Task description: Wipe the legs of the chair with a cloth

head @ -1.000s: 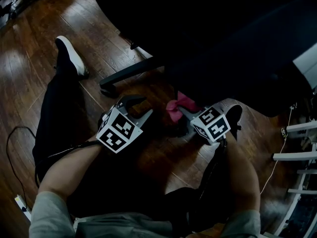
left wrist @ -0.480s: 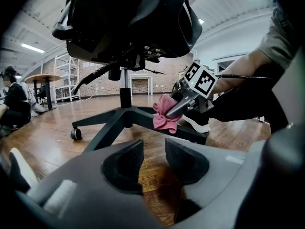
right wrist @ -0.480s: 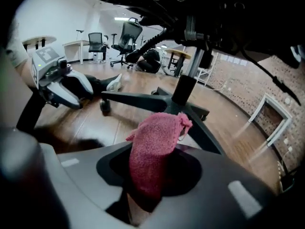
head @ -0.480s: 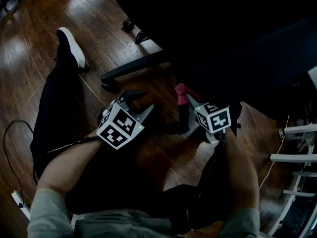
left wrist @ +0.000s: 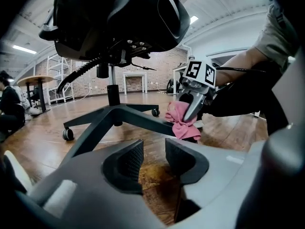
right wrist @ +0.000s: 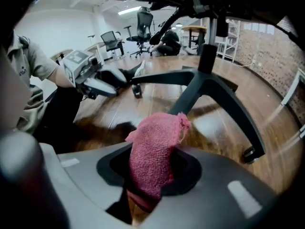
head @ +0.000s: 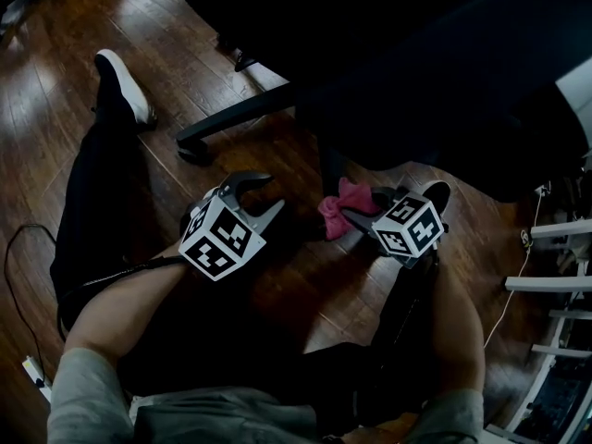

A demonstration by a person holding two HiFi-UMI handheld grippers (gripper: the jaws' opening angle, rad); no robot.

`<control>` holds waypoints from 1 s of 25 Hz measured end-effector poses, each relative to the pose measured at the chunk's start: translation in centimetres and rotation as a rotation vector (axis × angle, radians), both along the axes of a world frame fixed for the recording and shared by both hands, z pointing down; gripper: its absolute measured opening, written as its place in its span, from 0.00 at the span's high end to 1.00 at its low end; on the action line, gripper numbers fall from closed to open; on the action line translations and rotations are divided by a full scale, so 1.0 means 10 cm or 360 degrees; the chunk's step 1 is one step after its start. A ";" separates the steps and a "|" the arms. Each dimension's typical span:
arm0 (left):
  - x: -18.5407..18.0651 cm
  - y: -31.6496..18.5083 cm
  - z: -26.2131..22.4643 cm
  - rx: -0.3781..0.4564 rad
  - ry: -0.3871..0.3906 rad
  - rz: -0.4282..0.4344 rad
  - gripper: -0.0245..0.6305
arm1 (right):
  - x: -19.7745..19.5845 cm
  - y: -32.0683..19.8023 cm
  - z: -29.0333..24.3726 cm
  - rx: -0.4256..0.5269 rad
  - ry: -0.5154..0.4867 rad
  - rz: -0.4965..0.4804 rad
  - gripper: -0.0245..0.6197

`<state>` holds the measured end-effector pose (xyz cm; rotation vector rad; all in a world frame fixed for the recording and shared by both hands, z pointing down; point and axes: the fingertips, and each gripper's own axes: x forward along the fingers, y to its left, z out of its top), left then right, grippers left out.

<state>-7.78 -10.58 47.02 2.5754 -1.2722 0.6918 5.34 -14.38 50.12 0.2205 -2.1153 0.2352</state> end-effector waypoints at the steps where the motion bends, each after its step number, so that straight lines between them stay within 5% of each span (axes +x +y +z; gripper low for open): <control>1: 0.01 -0.01 0.01 0.0000 0.0001 0.0003 0.74 | -0.05 -0.18 -0.09 0.0074 -0.0067 0.0082 0.77; 5: -0.02 -0.03 0.03 -0.0002 0.0018 -0.0008 0.74 | -0.23 -1.01 -0.43 0.0469 -0.0302 0.0510 0.76; 8: -0.09 -0.04 0.04 -0.0004 0.0020 -0.0032 0.74 | -0.25 -1.14 -0.42 0.0511 -0.0287 0.0606 0.76; 18: -0.16 -0.06 -0.05 0.0057 0.0049 -0.0057 0.75 | -0.15 -0.88 0.02 0.0247 0.0003 0.0576 0.78; 25: -0.06 0.02 -0.11 0.0090 0.0025 -0.0021 0.78 | 0.35 0.04 0.54 -0.0231 0.0218 0.0487 0.78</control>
